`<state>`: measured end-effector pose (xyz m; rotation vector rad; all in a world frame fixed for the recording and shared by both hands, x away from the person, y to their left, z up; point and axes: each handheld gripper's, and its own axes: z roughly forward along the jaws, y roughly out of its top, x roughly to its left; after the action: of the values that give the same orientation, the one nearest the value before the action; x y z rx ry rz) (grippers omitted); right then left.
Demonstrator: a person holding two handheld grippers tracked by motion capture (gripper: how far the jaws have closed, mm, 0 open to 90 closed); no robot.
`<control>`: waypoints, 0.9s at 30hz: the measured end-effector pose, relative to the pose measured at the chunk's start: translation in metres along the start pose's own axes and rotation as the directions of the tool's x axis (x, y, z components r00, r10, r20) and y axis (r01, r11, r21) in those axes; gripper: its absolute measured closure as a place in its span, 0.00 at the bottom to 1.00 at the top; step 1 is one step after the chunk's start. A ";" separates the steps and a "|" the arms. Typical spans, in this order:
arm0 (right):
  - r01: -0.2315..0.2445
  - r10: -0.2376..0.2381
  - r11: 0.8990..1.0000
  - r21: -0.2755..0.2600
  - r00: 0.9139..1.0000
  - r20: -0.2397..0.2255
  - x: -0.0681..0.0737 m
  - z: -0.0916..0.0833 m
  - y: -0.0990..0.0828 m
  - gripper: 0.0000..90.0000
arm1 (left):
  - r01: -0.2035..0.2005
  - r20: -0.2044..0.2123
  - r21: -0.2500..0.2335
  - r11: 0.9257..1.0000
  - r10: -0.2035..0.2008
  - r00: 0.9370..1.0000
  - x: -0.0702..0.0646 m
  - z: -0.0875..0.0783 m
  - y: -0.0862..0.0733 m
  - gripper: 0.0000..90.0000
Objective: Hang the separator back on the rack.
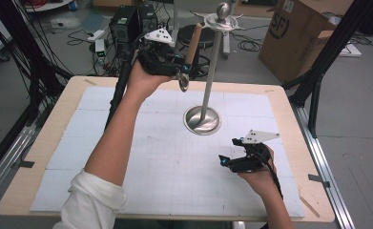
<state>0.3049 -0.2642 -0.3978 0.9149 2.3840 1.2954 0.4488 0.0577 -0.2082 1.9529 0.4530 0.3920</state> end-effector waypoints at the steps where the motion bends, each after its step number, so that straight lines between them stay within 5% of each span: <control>1: 0.000 0.000 1.000 0.000 1.000 0.000 0.000 0.000 0.000 0.16 | 0.001 -0.001 0.001 1.000 -0.001 1.000 0.000 0.001 0.000 0.77; 14: -0.008 0.008 1.000 -0.001 1.000 -0.001 -0.002 -0.002 -0.002 0.16 | 0.009 0.019 0.003 1.000 -0.009 1.000 -0.001 0.013 0.004 0.76; 19: -0.007 0.007 1.000 -0.002 1.000 0.001 -0.002 -0.002 -0.002 0.16 | 0.040 -0.023 0.037 0.998 -0.039 0.999 0.000 0.012 0.001 0.56; 27: 0.004 -0.004 1.000 0.004 1.000 0.000 0.000 0.000 -0.001 0.16 | 0.094 -0.063 0.052 0.994 -0.091 0.994 0.009 -0.006 -0.013 0.46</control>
<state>0.3043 -0.2644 -0.3983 0.9110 2.3880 1.2906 0.4517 0.0722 -0.2173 1.9693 0.5968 0.3836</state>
